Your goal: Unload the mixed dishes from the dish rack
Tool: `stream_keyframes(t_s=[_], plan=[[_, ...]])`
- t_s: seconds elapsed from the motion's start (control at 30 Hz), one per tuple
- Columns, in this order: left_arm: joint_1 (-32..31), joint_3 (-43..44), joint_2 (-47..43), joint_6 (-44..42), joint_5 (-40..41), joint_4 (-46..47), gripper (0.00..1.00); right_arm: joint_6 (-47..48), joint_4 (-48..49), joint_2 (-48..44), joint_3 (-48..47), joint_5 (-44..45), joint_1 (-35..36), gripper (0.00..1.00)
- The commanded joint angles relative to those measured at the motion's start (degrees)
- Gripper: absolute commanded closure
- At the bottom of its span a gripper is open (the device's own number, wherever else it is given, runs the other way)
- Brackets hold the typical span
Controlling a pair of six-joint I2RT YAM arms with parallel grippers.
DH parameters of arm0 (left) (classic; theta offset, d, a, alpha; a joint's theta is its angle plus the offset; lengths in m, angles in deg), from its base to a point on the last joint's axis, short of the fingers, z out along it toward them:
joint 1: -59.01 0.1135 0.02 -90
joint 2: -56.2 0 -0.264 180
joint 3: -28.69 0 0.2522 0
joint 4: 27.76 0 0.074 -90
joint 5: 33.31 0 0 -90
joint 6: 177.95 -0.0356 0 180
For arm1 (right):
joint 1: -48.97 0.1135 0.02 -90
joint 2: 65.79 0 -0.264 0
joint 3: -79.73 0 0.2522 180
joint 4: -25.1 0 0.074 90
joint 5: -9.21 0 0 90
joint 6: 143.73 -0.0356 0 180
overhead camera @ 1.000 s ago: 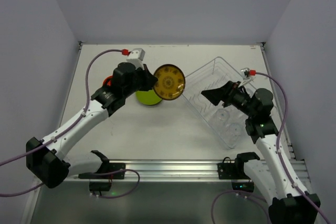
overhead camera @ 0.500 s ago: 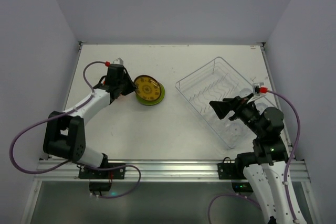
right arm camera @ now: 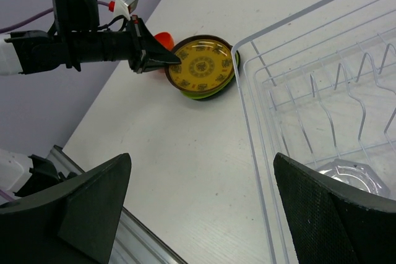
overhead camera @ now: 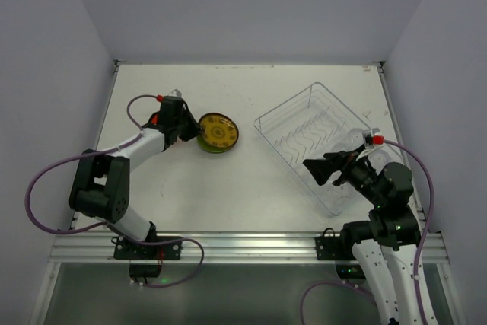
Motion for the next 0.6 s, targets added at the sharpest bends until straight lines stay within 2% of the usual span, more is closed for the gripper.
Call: stream_keyframes(t_s=[0.0,0.3,0.37,0.43,0.57], plan=[[0.44,-0.31,-1.07,1.48,1.03,3.33,0.97,1.42,-1.39,-0.42,-2.22,-0.45,-0.06,0.01],[0.44,-1.54,-0.37,1.31,0.6,4.2,0.93,1.07,-0.95,-0.33,-1.96,-0.8,-0.06,0.01],[0.53,-1.8,-0.45,1.31,0.51,6.05,0.9,0.98,-0.51,-0.5,-1.6,-0.8,-0.06,0.01],[0.44,-1.89,-0.72,1.4,1.29,6.05,0.82,1.16,-0.51,-0.33,-1.43,-0.89,-0.06,0.01],[0.44,-2.24,-1.07,0.96,2.18,6.31,0.76,1.68,-1.12,0.29,-1.6,-1.07,-0.06,0.01]])
